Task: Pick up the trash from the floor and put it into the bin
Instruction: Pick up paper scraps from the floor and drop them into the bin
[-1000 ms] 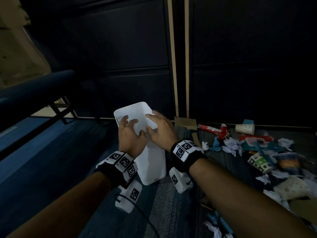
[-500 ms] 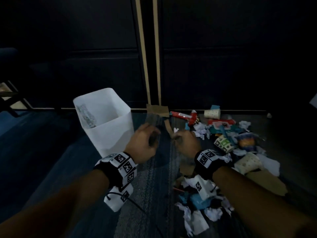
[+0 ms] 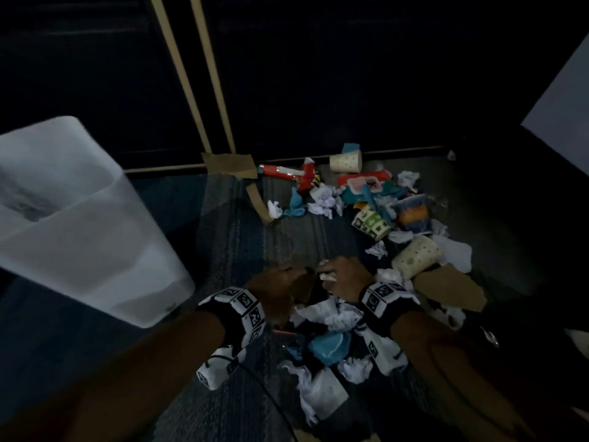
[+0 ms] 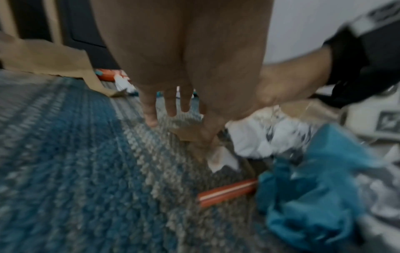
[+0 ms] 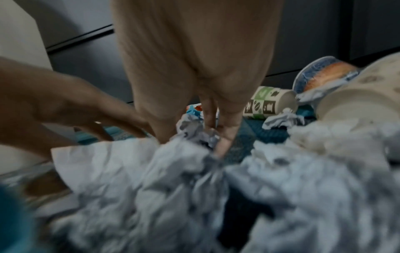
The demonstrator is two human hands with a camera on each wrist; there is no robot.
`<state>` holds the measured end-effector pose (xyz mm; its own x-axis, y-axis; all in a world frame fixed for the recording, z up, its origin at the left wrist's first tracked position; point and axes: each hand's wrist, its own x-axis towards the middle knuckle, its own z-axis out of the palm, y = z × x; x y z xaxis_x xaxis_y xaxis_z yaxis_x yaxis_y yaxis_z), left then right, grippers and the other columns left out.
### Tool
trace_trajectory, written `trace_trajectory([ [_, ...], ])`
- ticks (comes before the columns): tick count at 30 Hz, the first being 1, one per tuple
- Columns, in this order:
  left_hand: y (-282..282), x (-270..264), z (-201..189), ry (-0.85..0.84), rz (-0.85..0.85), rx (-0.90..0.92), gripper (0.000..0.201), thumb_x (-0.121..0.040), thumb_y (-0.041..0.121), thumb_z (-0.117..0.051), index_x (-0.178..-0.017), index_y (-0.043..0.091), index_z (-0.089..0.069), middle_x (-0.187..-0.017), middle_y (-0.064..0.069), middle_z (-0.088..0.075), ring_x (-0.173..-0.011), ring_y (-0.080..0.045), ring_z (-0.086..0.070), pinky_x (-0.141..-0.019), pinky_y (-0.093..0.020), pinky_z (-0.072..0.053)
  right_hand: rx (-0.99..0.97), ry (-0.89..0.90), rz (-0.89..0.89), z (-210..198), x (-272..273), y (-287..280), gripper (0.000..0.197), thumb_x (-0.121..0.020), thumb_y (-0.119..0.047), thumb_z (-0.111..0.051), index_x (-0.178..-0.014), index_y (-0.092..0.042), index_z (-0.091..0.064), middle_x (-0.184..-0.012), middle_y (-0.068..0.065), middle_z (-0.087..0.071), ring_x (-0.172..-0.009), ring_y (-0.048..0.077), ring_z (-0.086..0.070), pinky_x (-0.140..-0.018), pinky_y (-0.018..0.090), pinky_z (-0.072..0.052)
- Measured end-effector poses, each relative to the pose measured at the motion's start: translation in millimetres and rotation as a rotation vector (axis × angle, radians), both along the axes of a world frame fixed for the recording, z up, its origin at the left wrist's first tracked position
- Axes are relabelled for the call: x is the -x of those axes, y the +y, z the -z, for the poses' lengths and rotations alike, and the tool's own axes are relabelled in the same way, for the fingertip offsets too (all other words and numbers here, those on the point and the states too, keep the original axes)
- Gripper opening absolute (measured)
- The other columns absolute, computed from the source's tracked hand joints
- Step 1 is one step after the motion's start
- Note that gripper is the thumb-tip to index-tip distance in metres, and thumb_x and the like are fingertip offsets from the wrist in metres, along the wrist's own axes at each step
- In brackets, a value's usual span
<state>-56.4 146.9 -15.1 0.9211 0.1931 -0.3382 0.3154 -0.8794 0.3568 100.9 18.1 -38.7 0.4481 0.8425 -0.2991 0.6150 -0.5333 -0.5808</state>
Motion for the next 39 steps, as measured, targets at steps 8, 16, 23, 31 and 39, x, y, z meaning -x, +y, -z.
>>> trace_trajectory([
  [8, -11.1, -24.1, 26.0, -0.199, 0.256, -0.148, 0.056, -0.065, 0.015, -0.083, -0.117, 0.006, -0.064, -0.117, -0.018, -0.064, -0.102, -0.033, -0.065, -0.079, -0.039, -0.057, -0.175, 0.018, 0.097, 23.3, 1.6, -12.7, 0.035, -0.078, -0.004, -0.068, -0.112, -0.012, -0.073, -0.111, 0.010, -0.071, -0.100, 0.025, -0.067, -0.086, 0.029, -0.054],
  [16, -16.9, -15.3, 35.0, 0.049, -0.012, -0.073, 0.081, -0.085, 0.037, -0.066, -0.150, 0.015, -0.022, -0.156, -0.010, -0.014, -0.140, -0.030, -0.026, -0.112, -0.034, -0.028, -0.156, 0.015, 0.180, 5.7, -1.7, -32.6, 0.058, -0.083, -0.008, -0.067, -0.137, -0.021, -0.051, -0.132, 0.008, -0.059, -0.122, 0.028, -0.052, -0.100, 0.042, -0.048],
  [23, -16.2, -23.3, 31.4, 0.142, -0.108, -0.084, 0.074, -0.076, 0.034, -0.074, -0.138, 0.012, -0.040, -0.138, -0.011, -0.045, -0.124, -0.031, -0.047, -0.100, -0.038, -0.043, -0.069, -0.050, 0.197, -19.1, 8.6, -43.0, 0.025, -0.094, -0.024, -0.056, -0.117, -0.016, -0.050, -0.113, 0.013, -0.059, -0.108, 0.031, -0.053, -0.084, 0.038, -0.047],
  [31, -6.6, -21.8, -9.6, -0.188, -0.187, -0.007, 0.027, -0.093, 0.018, -0.053, -0.116, 0.007, -0.063, -0.117, -0.009, -0.066, -0.108, -0.029, -0.060, -0.092, -0.030, -0.039, -0.302, -0.068, 0.340, -48.8, 8.8, -47.8, 0.020, -0.085, -0.026, -0.071, -0.081, -0.011, -0.058, -0.074, 0.008, -0.062, -0.071, 0.021, -0.058, -0.061, 0.028, -0.039],
  [39, 14.1, 34.7, -105.9, -0.666, -0.450, -0.008, 0.028, -0.082, 0.011, -0.059, -0.102, 0.020, -0.042, -0.076, 0.002, -0.057, -0.069, -0.017, -0.057, -0.064, -0.033, -0.047, -0.489, 0.061, 0.400, -86.6, 34.1, 3.6, 0.021, -0.082, -0.029, -0.076, -0.095, -0.012, -0.077, -0.095, 0.011, -0.075, -0.088, 0.024, -0.068, -0.078, 0.039, -0.058],
])
